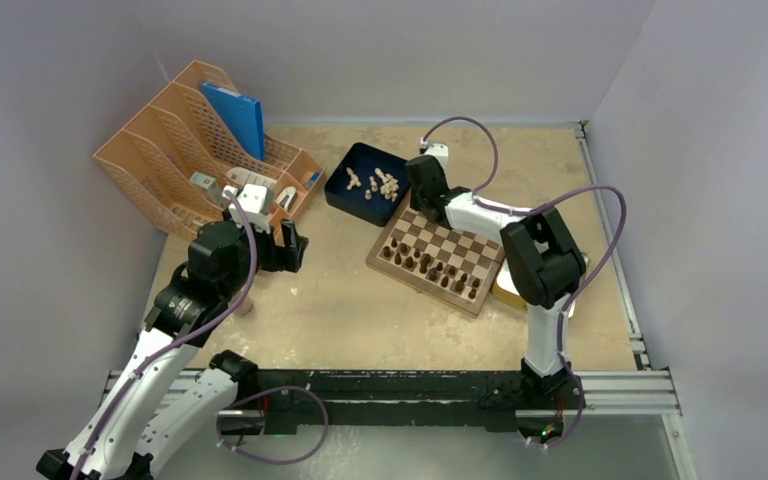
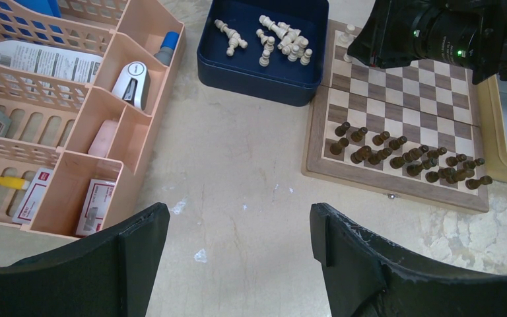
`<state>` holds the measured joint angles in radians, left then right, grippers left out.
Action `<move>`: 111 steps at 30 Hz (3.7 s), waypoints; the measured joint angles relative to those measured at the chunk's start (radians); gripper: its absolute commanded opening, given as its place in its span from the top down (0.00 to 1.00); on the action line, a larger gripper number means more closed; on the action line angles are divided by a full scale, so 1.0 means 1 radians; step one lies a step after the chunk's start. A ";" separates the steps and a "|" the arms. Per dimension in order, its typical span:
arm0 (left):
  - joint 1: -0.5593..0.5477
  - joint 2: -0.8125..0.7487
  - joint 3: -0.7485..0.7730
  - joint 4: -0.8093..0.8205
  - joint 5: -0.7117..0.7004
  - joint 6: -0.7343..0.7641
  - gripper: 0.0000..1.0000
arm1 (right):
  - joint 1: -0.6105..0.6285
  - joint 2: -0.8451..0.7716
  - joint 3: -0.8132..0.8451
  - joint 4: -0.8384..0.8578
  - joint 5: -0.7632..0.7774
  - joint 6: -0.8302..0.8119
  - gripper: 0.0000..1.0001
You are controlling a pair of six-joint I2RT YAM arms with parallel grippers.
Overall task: Set up the chess pieces on the board
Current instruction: Place the chess piece on the chessboard, then pick up the chess piece from the storage box.
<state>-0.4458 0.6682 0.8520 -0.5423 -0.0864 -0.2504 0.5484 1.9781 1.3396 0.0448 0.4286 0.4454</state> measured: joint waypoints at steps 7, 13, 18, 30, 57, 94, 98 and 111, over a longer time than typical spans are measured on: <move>0.000 0.000 0.000 0.000 0.000 0.000 0.22 | -0.001 0.012 0.002 0.013 -0.001 0.001 0.83; 0.000 0.000 0.000 0.000 0.000 0.000 0.22 | -0.001 0.013 0.003 0.013 -0.001 0.001 0.83; 0.000 0.000 0.000 0.000 0.000 0.000 0.22 | -0.006 0.030 0.024 0.014 -0.001 0.001 0.83; 0.000 0.000 0.000 0.000 0.000 0.000 0.22 | -0.006 0.032 0.029 0.000 -0.002 0.008 0.72; 0.000 0.000 0.000 0.000 0.001 0.000 0.22 | 0.004 0.004 0.249 -0.148 -0.057 0.000 0.67; 0.000 -0.008 0.000 0.001 0.000 0.000 0.22 | 0.052 0.346 0.492 0.004 -0.239 -0.178 0.68; 0.000 -0.007 0.000 0.001 0.000 0.000 0.22 | 0.053 0.371 0.500 0.003 -0.238 -0.178 0.69; 0.000 -0.007 0.000 0.001 0.000 0.000 0.22 | 0.054 0.392 0.518 -0.008 -0.227 -0.192 0.80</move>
<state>-0.4458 0.6613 0.8520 -0.5415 -0.0868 -0.2501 0.6022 2.3699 1.8576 0.0368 0.2012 0.2535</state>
